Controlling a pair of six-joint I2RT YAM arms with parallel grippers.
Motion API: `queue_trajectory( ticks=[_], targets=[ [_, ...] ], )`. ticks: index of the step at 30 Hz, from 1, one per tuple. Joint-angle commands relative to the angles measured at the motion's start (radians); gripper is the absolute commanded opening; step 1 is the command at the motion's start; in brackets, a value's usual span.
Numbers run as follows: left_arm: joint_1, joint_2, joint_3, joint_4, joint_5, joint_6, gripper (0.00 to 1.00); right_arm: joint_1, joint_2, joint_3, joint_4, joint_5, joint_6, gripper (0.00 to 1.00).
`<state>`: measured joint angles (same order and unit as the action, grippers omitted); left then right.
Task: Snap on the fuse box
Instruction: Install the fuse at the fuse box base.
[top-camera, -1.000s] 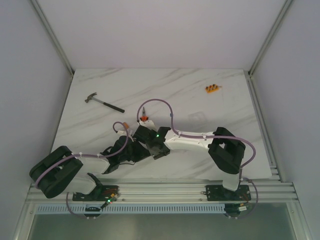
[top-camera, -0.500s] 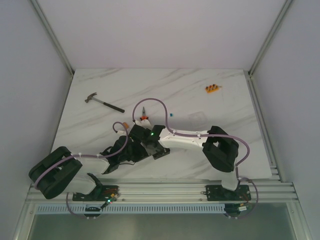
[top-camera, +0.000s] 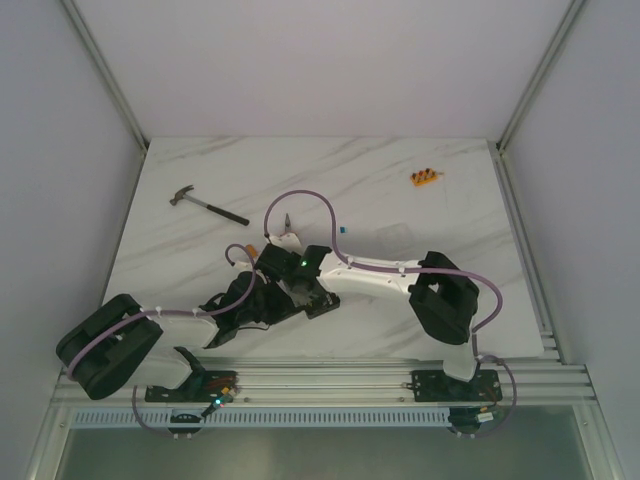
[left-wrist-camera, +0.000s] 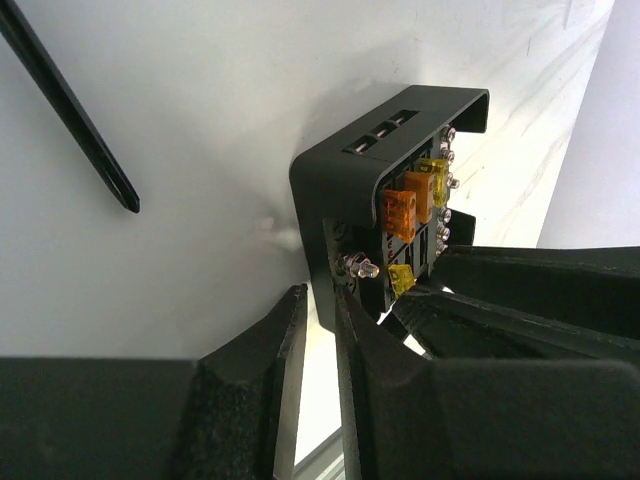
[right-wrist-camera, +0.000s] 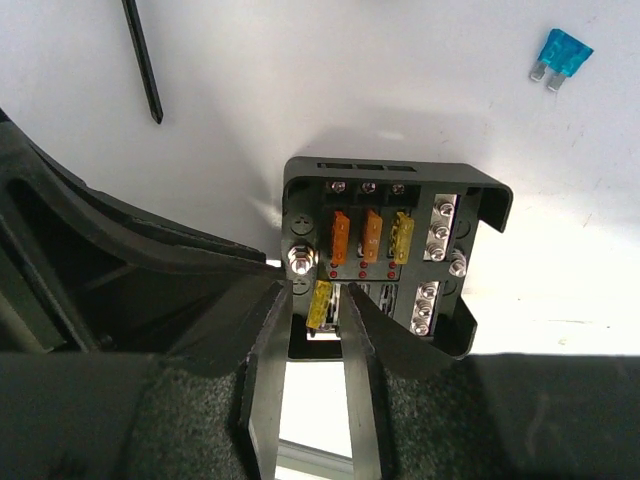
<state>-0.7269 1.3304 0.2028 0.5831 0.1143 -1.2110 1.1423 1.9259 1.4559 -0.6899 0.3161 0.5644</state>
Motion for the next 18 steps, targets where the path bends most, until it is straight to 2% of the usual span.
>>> queue_trajectory(
  ticks=[1, 10, 18],
  targets=[
    [-0.005, -0.004, 0.006, -0.009, -0.015, -0.002, 0.27, -0.004, -0.011, 0.030, -0.039, 0.034, 0.014, 0.31],
    [-0.004, 0.000, 0.004, -0.010, -0.014, -0.002, 0.27, -0.007, 0.037, 0.044, -0.050, 0.041, 0.007, 0.21],
    [-0.005, 0.004, 0.001, -0.003, -0.015, -0.005, 0.27, -0.009, 0.038, 0.032, -0.049, 0.009, 0.004, 0.19]
  ],
)
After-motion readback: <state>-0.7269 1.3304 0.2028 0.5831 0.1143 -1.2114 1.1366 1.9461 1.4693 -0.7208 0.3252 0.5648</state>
